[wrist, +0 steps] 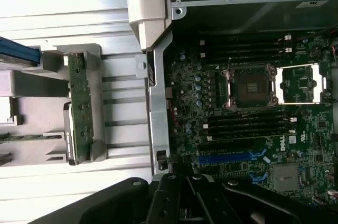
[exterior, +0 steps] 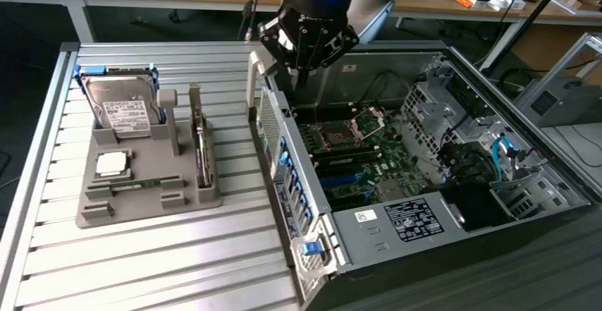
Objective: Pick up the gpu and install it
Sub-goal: 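Reach for the gpu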
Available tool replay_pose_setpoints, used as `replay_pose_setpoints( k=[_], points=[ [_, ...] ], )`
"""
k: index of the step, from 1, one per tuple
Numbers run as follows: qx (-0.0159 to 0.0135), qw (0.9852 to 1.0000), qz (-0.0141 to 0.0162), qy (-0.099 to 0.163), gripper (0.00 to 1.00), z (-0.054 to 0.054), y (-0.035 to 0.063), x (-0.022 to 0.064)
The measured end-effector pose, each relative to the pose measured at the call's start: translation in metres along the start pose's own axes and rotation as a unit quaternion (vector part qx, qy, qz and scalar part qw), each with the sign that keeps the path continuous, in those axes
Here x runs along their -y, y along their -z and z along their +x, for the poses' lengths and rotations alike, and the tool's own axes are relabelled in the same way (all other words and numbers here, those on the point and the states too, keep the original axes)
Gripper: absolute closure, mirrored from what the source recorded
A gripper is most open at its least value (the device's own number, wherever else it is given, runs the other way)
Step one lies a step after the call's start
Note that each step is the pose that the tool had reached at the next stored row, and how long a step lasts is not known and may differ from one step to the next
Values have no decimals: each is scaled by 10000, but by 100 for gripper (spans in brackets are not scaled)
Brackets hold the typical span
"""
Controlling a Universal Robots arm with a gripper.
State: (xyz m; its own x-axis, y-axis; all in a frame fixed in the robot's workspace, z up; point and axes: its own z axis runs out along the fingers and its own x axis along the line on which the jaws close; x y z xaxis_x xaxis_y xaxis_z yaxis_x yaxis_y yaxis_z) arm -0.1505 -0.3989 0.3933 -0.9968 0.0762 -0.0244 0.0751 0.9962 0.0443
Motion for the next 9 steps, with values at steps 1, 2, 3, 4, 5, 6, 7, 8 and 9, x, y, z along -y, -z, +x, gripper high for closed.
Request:
replay_pose_setpoints(
  k=[1, 2, 3, 4, 5, 6, 7, 8, 9],
  points=[
    [0, 10000, 0, 0, 89, 6, 0, 0],
    [0, 10000, 0, 0, 89, 12, 0, 1],
    [0, 10000, 0, 0, 89, 19, 0, 1],
    [0, 10000, 0, 0, 89, 25, 1, 2],
    [0, 10000, 0, 0, 89, 36, 1, 3],
    [0, 10000, 0, 0, 89, 45, 1, 3],
    [0, 10000, 0, 0, 89, 52, 1, 4],
    [0, 10000, 0, 0, 89, 58, 1, 4],
    [0, 10000, 0, 0, 89, 62, 1, 5]
  ],
)
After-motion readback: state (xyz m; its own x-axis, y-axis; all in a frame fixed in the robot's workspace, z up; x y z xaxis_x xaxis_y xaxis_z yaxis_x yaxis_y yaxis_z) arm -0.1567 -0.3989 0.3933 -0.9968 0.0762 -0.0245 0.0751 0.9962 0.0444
